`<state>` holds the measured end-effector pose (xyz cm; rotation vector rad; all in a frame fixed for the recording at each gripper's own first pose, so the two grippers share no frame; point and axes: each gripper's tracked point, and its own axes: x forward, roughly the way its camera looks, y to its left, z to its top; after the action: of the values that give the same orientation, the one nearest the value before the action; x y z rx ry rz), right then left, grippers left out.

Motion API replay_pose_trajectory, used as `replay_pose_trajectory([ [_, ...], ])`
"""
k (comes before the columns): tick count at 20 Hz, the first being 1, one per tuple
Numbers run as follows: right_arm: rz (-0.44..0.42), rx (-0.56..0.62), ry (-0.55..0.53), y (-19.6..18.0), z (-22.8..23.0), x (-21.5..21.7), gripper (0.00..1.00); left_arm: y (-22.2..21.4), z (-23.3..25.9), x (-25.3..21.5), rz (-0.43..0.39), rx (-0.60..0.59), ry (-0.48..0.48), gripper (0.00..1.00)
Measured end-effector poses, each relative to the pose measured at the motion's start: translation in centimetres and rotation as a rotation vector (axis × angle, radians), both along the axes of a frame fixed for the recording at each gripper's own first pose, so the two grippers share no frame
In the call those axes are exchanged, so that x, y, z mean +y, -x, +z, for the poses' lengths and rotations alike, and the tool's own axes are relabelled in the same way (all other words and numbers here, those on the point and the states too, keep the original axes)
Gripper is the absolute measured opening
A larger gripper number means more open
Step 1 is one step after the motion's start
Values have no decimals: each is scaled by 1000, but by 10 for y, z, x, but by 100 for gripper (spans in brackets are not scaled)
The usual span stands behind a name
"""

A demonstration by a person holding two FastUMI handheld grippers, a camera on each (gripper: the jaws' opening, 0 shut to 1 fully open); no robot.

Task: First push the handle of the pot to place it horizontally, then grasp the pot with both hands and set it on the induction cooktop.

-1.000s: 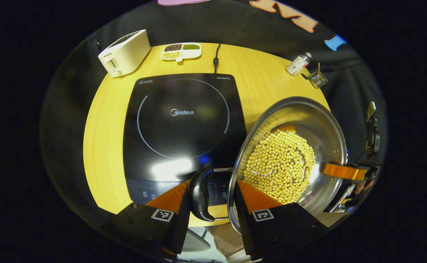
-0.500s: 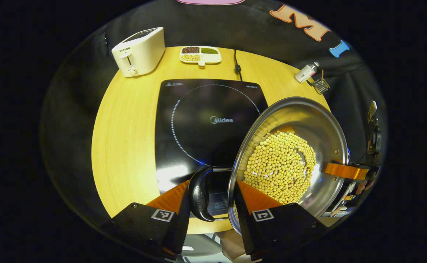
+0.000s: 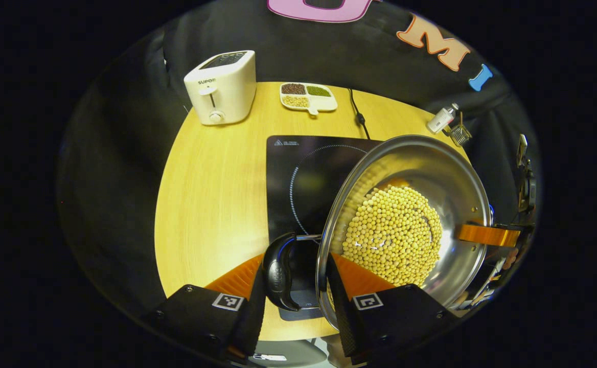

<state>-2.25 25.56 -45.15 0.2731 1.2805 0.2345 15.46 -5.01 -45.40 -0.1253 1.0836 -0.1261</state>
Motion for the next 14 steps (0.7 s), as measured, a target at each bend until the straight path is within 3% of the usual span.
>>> replay_pose_trajectory([
  [6,-12,-40,-33,-37,-13,23,46,1,13,5,24,-40,-39,63],
  [7,-11,-46,-40,-42,-15,26,52,2,17,6,29,-45,-42,63],
  [11,-10,-48,-58,-56,-27,33,51,5,21,7,40,-61,-69,63],
  [12,-10,-45,-61,-59,-30,34,46,6,20,6,43,-59,-73,63],
  [14,-12,-36,-65,-64,-36,37,46,5,23,6,49,-58,-82,63],
])
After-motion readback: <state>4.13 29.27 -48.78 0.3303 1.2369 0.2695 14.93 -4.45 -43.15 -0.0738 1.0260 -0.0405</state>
